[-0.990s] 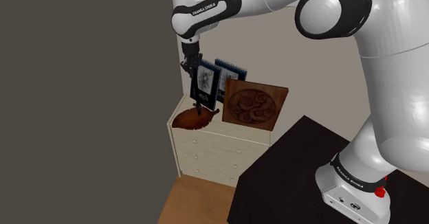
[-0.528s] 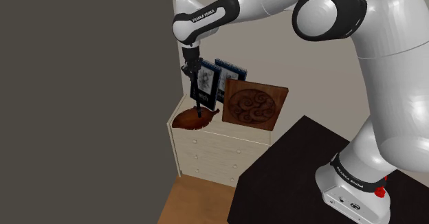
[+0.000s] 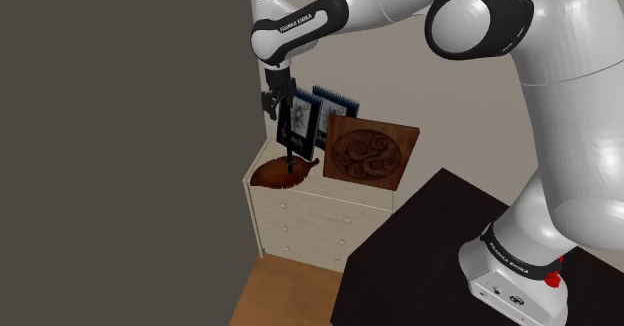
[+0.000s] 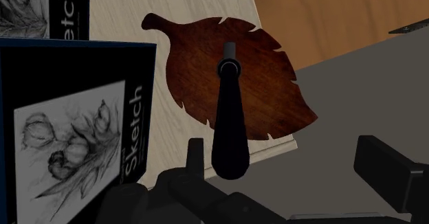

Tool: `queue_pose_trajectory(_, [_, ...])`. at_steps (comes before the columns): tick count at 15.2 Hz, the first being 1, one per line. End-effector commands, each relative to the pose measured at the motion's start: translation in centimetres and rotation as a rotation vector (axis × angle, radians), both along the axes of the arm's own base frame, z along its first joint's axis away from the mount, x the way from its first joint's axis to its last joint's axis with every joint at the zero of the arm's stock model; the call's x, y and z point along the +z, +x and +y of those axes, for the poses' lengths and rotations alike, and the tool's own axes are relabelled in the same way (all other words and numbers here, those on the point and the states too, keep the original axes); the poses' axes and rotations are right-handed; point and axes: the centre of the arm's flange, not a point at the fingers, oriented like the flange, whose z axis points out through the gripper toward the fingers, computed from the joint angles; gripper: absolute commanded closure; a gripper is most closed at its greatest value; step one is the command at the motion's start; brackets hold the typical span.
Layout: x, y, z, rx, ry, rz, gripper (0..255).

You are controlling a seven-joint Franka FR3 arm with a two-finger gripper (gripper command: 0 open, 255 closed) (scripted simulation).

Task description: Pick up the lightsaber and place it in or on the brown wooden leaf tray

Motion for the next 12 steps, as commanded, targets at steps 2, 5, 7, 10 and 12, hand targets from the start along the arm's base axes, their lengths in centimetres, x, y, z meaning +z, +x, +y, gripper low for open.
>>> queue_pose_trajectory(2, [1.3, 0.1, 0.0, 0.000, 0.000, 0.000, 0])
queue_pose_trajectory(5, [5.0, 0.3, 0.1, 0.000, 0.000, 0.000, 0])
queue_pose_trajectory(7, [5.0, 0.3, 0.1, 0.000, 0.000, 0.000, 0])
queue_pose_trajectory(10, [5.0, 0.3, 0.1, 0.000, 0.000, 0.000, 0])
queue_pose_trajectory(12, [5.0, 0.3, 0.1, 0.000, 0.000, 0.000, 0])
